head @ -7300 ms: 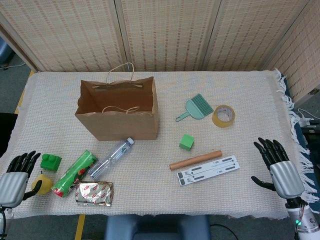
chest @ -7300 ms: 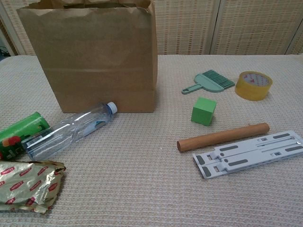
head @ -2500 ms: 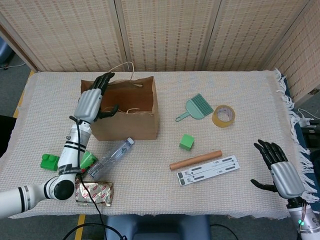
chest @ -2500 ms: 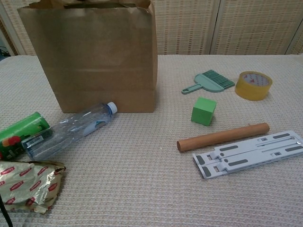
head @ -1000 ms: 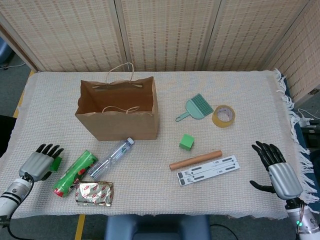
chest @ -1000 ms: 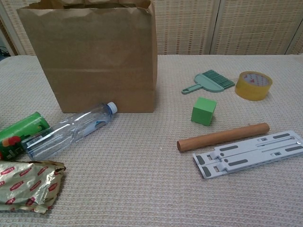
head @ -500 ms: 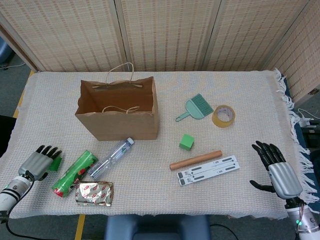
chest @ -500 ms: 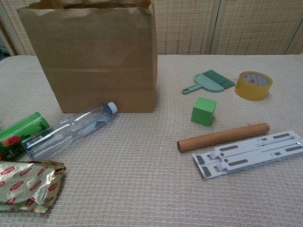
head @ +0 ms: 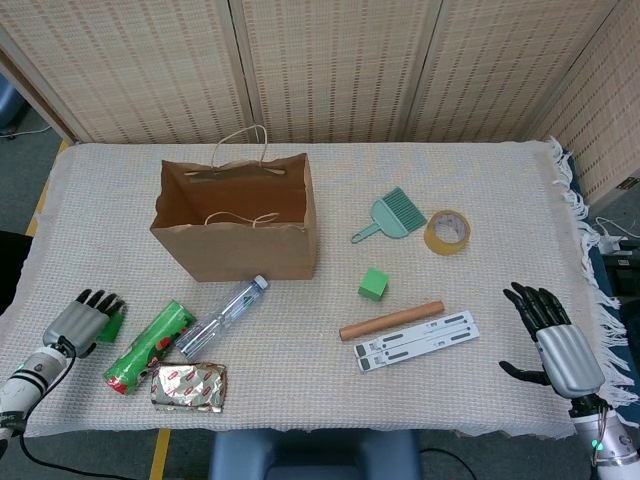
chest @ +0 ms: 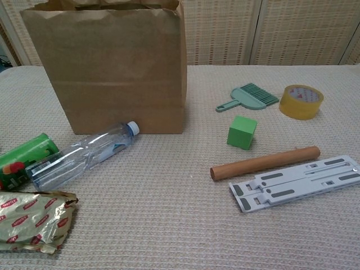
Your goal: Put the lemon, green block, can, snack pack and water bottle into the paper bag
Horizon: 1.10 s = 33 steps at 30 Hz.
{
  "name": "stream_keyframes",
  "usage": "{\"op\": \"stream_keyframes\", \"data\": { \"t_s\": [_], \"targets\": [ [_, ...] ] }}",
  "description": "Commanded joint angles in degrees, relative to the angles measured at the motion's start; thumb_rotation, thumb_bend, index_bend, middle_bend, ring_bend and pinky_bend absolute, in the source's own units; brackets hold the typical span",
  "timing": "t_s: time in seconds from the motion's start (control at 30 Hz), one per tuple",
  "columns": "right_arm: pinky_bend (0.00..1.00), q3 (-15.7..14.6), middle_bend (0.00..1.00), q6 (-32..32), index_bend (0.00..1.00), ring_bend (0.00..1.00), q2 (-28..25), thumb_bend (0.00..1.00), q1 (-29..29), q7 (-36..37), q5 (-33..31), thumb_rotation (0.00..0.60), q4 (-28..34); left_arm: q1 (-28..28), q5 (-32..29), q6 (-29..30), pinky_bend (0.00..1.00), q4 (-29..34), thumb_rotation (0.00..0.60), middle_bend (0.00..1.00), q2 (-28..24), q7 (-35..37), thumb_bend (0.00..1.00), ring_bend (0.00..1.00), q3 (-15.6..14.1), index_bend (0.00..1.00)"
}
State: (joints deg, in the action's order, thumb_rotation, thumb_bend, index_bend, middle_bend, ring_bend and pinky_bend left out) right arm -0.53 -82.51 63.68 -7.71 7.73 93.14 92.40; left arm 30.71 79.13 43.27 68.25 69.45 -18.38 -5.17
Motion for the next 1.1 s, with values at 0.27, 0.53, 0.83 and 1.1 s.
{"op": "stream_keyframes", "data": {
  "t_s": [0.27, 0.53, 0.83, 1.1],
  "targets": [
    [0.0, -0.1, 0.0, 0.0, 0.0, 0.0, 0.0, 0.0, 0.0, -0.1, 0.0, 0.6, 0.0, -1.5, -0.6, 1.8, 0.6, -3.8, 0.6, 0.38, 1.2, 2.8, 0.56, 0.36, 0.3, 0.45],
    [0.0, -0.1, 0.0, 0.0, 0.0, 0.0, 0.0, 0.0, 0.0, -0.1, 0.0, 0.6, 0.1, -3.4, -0.2, 5.8, 0.78, -3.6, 0.6, 0.62, 0.2, 4.9, 0.62, 0.58, 0.8, 0.63],
    [0.0, -0.1, 0.0, 0.0, 0.0, 0.0, 0.0, 0.0, 0.1, 0.1, 0.0, 0.6, 0.2, -6.1, -5.4, 15.3, 0.77, 0.7, 0.6, 0.62, -3.7, 11.8, 0.62, 0.58, 8.1, 0.65],
    [0.0, -0.1, 0.0, -0.2, 0.0, 0.0, -0.1, 0.0, 0.1, 0.2, 0.0, 0.6, 0.1, -6.6, -10.6, 21.4, 0.78, 5.6, 0.6, 0.64, -7.2, 14.6, 0.63, 0.6, 15.1, 0.67]
  ]
}}
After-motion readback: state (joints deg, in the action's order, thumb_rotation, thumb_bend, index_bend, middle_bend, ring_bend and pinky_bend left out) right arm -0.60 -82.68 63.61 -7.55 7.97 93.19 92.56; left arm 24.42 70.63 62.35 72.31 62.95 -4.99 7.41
